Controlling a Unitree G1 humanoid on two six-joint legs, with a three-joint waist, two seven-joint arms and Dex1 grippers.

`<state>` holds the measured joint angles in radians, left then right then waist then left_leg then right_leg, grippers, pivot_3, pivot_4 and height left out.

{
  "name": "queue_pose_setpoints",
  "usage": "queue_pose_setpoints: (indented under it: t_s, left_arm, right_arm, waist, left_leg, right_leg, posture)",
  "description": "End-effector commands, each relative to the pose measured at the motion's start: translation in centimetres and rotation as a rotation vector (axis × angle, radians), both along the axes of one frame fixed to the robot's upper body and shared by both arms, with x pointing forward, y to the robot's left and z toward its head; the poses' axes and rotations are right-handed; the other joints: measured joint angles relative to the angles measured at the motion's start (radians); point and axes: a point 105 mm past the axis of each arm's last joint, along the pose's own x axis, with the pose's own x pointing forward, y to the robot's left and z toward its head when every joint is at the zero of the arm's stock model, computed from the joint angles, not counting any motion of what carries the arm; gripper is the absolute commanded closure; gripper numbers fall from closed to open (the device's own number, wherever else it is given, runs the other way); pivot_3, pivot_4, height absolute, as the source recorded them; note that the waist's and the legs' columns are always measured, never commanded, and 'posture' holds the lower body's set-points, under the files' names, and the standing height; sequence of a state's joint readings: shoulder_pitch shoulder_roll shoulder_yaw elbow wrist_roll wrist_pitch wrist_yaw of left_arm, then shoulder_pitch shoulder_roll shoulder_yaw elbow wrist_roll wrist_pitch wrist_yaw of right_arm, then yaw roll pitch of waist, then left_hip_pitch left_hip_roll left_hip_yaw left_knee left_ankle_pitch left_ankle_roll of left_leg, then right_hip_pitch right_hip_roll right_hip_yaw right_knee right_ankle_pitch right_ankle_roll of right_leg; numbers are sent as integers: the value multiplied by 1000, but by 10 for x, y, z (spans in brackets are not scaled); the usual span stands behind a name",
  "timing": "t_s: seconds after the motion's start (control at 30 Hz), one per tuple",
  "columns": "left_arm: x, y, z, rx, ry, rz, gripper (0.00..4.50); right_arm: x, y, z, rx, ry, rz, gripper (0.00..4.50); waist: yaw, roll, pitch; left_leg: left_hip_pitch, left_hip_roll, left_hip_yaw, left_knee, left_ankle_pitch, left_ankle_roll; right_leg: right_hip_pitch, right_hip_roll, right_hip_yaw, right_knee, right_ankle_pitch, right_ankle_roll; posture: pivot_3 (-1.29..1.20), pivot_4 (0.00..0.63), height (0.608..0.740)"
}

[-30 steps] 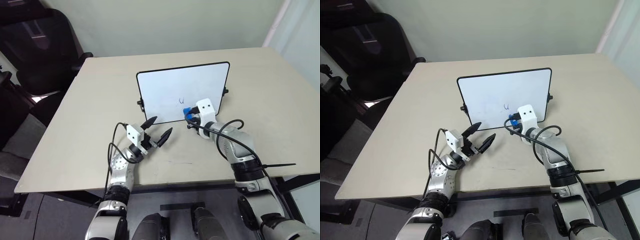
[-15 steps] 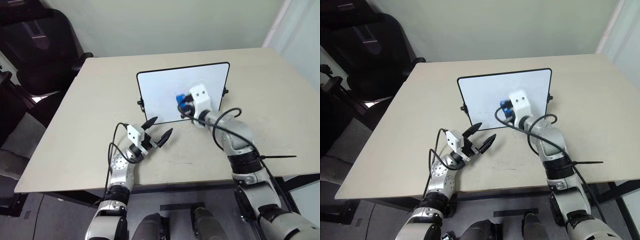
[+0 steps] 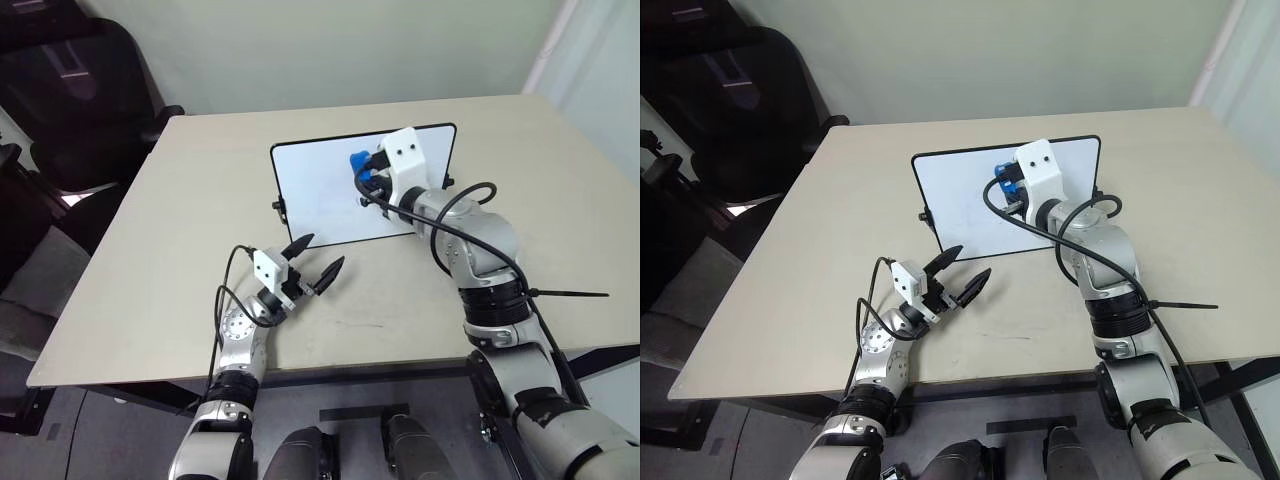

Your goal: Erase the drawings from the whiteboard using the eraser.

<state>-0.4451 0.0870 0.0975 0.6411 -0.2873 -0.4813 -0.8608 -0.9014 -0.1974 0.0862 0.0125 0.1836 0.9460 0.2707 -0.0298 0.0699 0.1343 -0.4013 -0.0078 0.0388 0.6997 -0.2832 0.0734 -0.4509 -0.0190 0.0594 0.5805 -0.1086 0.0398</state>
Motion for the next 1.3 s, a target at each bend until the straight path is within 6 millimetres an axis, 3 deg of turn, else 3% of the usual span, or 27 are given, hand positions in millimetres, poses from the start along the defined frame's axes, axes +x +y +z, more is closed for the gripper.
queue_pose_setpoints:
  t_s: [0.03, 0.13, 0.23, 0.33, 0.5, 0.57, 0.83, 0.9, 1.03, 1.17, 1.3]
  left_arm:
    - [-5, 0, -15, -19, 44, 17, 0]
    - [-5, -1, -15, -20, 41, 18, 0]
    - [-6, -1, -15, -22, 40, 24, 0]
    - [-6, 0, -15, -21, 38, 27, 0]
    - [-6, 0, -16, -23, 40, 30, 0]
    - [-6, 0, -16, -24, 40, 31, 0]
    - [-7, 0, -16, -26, 38, 32, 0]
    - [-7, 0, -16, -26, 37, 32, 0]
    - [-7, 0, -16, -24, 37, 34, 0]
    - [-7, 0, -16, -23, 38, 31, 0]
    - [-7, 0, -16, -23, 38, 30, 0]
  right_arm:
    - [-5, 6, -25, -41, 69, 23, 4069]
    - [-8, 4, -59, -88, 164, 14, 4069]
    - [-9, 4, -69, -101, 185, 10, 4069]
    - [-7, 5, -53, -77, 142, 14, 4069]
    - [1, 3, -10, -29, 34, 6, 4069]
    - [2, 3, -7, -22, 28, 9, 4069]
    - [-13, 16, -70, -77, 221, 56, 4069]
    - [-14, 17, -74, -88, 229, 55, 4069]
    - [-8, 16, -54, -68, 169, 52, 4069]
    - [0, 14, -18, -30, 87, 43, 4069]
    - [3, 13, -9, -21, 55, 38, 4069]
  waist:
    - [0, 0, 0]
    - [1, 0, 0]
    - [2, 0, 0]
    - [2, 0, 0]
    - [1, 0, 0]
    - [1, 0, 0]
    - [1, 0, -1]
    - [2, 0, -1]
    - [2, 0, -1]
    - [2, 0, -1]
    - [2, 0, -1]
  left_leg:
    - [0, 0, 0, 0, 0, 0]
    - [0, 0, 0, 0, 0, 0]
    - [0, 0, 0, 0, 0, 0]
    - [-2, 0, 0, 0, 0, 0]
    - [-3, 0, 0, 0, 0, 0]
    - [-2, 0, 0, 0, 0, 0]
    - [1, 0, 0, 0, 0, 0]
    - [0, 0, 0, 0, 0, 0]
    - [-2, 0, 0, 0, 0, 0]
    - [-2, 0, 0, 0, 0, 0]
    - [-2, 0, 0, 0, 0, 0]
  right_leg:
    - [0, 0, 0, 0, 0, 0]
    - [0, 0, 0, 0, 0, 0]
    - [0, 0, 0, 0, 0, 0]
    - [1, 0, 0, 0, 0, 0]
    - [1, 0, 0, 0, 0, 0]
    - [0, 0, 0, 0, 0, 0]
    - [1, 0, 0, 0, 1, -1]
    - [1, 0, 0, 0, 1, -1]
    - [0, 0, 0, 0, 1, -2]
    - [0, 0, 0, 0, 1, -2]
    - [-2, 0, 0, 0, 1, -2]
  posture:
    - [0, 150, 726]
    - [0, 150, 726]
    - [0, 150, 726]
    - [0, 150, 726]
    - [0, 150, 726]
    - [0, 150, 726]
    - [0, 150, 726]
    - [0, 150, 726]
    - [0, 150, 726]
    - [0, 150, 726]
    - [0, 150, 726]
